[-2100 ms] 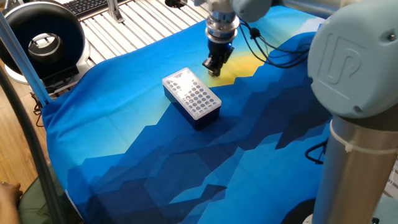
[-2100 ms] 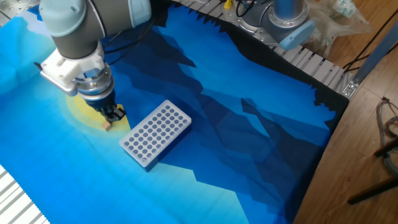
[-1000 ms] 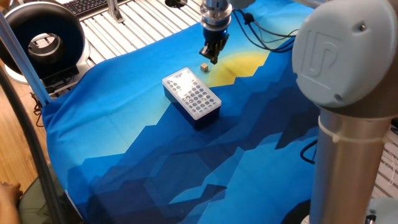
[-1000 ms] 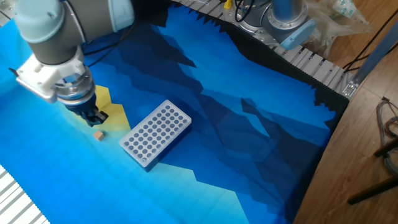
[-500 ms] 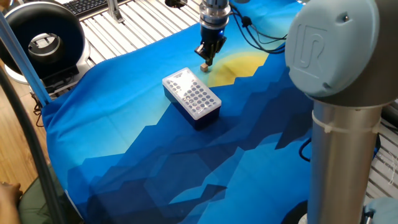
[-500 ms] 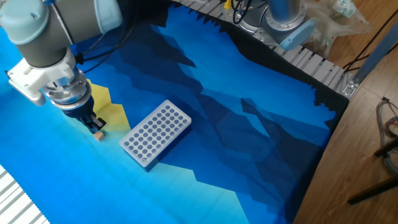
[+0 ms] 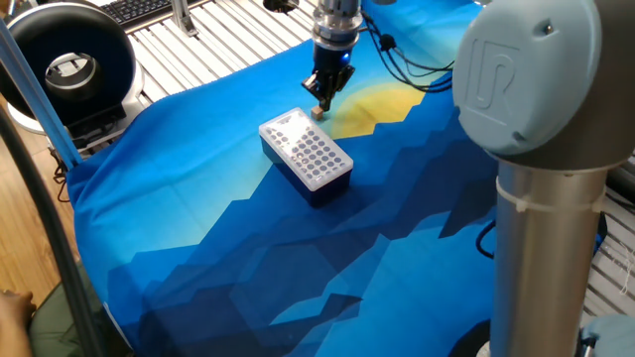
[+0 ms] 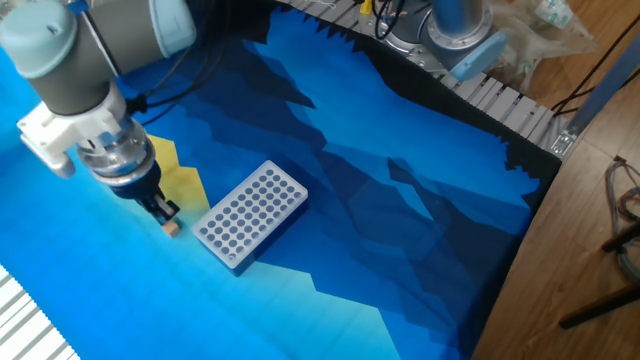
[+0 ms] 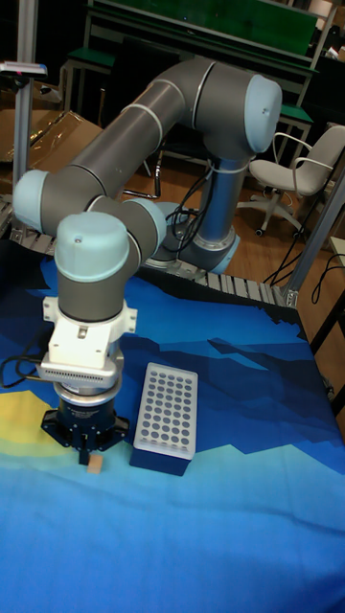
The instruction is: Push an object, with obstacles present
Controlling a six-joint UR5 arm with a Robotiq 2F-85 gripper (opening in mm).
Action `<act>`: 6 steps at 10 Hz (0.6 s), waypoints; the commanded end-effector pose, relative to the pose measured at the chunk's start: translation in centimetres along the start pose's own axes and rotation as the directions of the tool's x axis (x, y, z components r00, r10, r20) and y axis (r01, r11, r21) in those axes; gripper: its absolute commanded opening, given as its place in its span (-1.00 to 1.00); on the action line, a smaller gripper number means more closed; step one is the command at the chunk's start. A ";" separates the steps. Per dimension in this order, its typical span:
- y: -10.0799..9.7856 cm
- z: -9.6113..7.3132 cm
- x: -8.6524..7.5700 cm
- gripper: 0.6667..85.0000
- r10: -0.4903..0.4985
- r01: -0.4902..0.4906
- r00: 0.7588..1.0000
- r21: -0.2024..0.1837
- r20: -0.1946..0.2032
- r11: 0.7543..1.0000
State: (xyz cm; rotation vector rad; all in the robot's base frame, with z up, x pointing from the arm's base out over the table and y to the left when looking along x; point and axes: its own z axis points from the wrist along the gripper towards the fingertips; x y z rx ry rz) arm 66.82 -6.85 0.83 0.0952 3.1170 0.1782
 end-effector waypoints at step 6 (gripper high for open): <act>6.4 0.7 -1.3 -0.99 0.085 -0.086 0.996 0.024 0.012 0.996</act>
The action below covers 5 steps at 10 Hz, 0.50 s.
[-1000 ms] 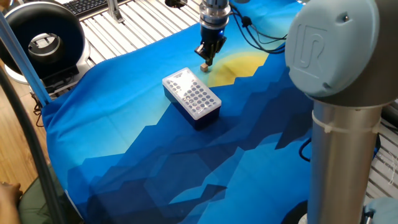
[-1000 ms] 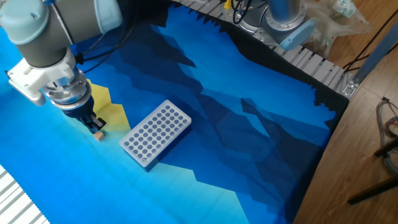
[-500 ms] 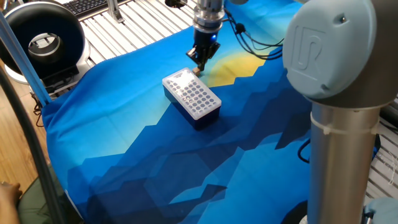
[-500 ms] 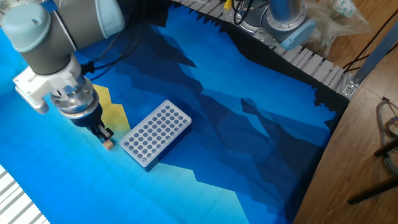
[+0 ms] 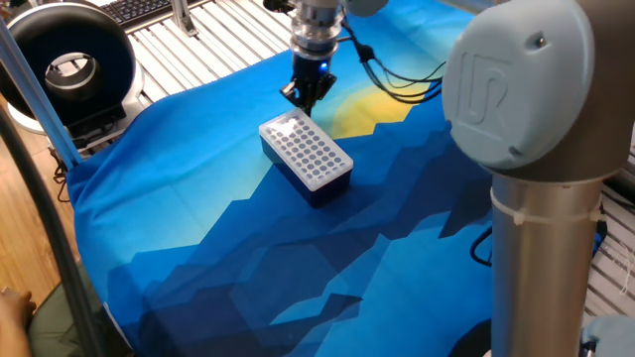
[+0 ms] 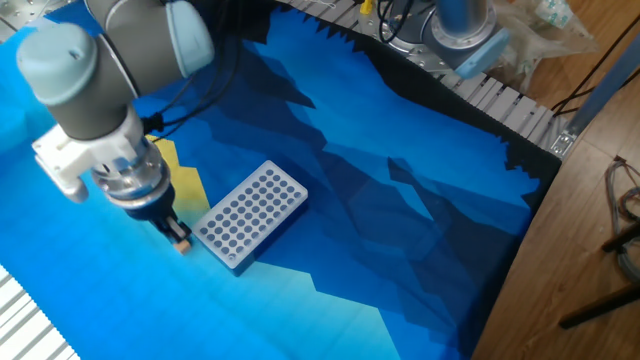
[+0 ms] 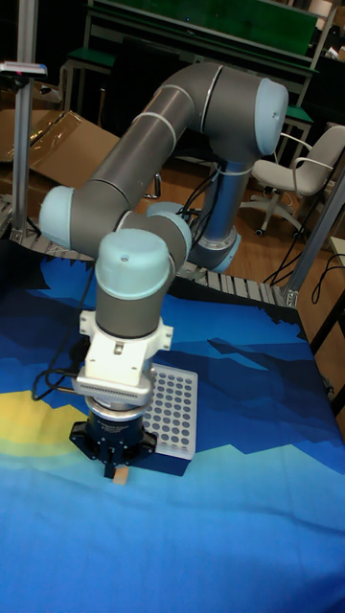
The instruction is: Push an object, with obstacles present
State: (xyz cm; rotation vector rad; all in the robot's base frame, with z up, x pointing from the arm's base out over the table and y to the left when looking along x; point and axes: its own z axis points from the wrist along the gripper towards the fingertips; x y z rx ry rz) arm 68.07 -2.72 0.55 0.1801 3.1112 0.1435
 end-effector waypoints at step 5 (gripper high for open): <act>4.4 0.1 -0.6 -0.99 0.050 -0.051 0.998 0.024 0.029 0.998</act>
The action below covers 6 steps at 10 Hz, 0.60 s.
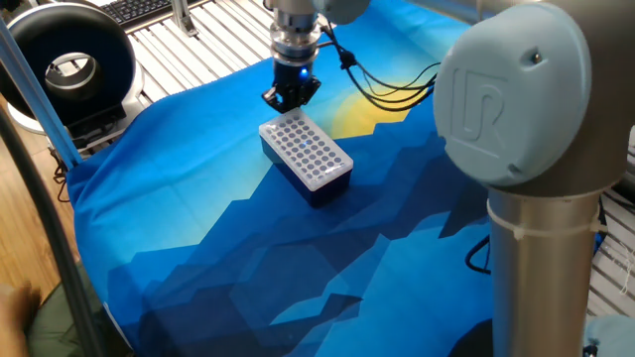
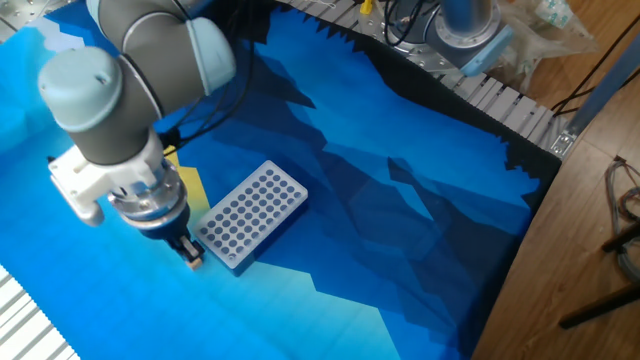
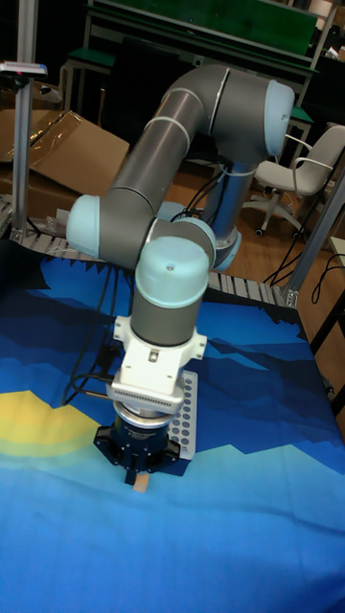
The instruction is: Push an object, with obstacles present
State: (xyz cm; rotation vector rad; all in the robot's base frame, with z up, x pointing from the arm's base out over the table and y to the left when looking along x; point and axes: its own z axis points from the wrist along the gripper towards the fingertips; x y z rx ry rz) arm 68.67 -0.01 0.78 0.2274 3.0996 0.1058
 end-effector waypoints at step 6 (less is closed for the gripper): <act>5.2 1.0 0.0 -0.99 0.057 -0.056 0.996 -0.027 0.066 0.998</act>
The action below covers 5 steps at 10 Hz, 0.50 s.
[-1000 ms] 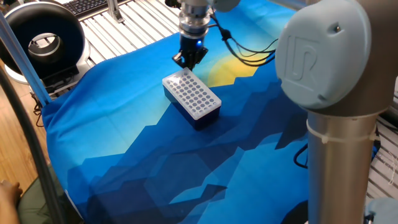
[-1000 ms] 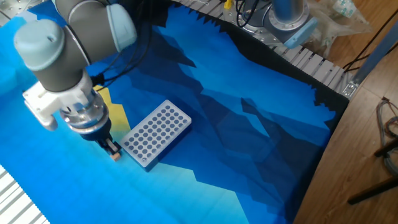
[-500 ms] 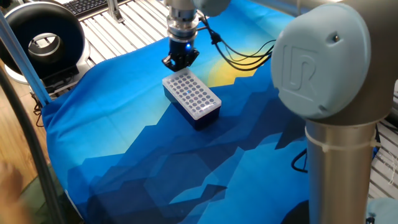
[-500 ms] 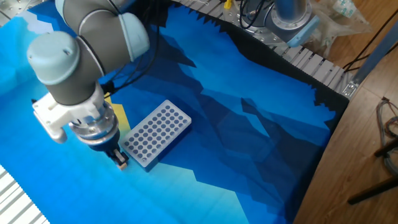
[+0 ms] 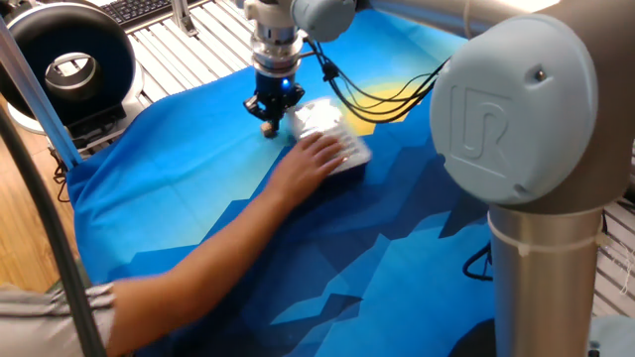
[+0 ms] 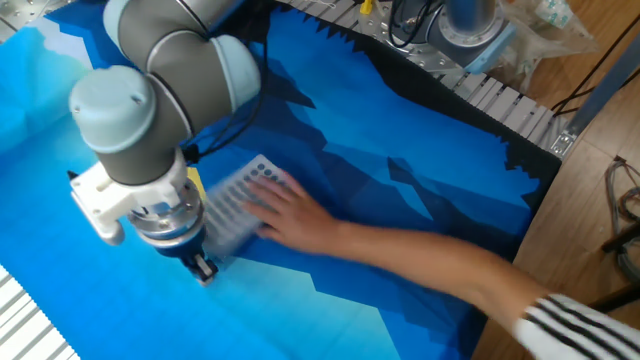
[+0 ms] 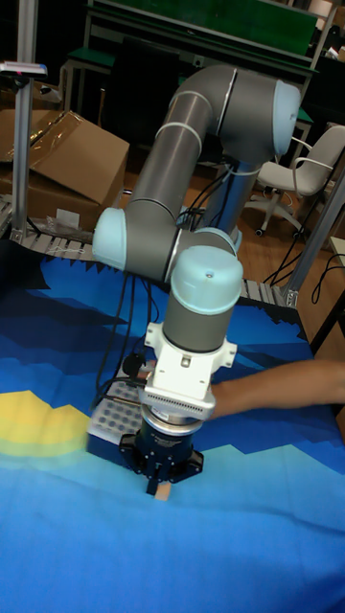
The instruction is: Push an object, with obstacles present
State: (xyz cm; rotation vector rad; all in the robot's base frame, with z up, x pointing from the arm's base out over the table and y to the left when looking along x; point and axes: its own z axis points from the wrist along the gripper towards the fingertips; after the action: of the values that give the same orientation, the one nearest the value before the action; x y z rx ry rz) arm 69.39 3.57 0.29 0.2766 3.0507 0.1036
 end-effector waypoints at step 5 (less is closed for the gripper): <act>2.1 0.3 0.8 -0.99 0.017 -0.017 1.000 -0.028 0.017 0.999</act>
State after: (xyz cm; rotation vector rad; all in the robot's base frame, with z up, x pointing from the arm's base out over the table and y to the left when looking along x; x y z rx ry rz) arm 69.14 5.13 0.00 0.2845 3.0317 0.1173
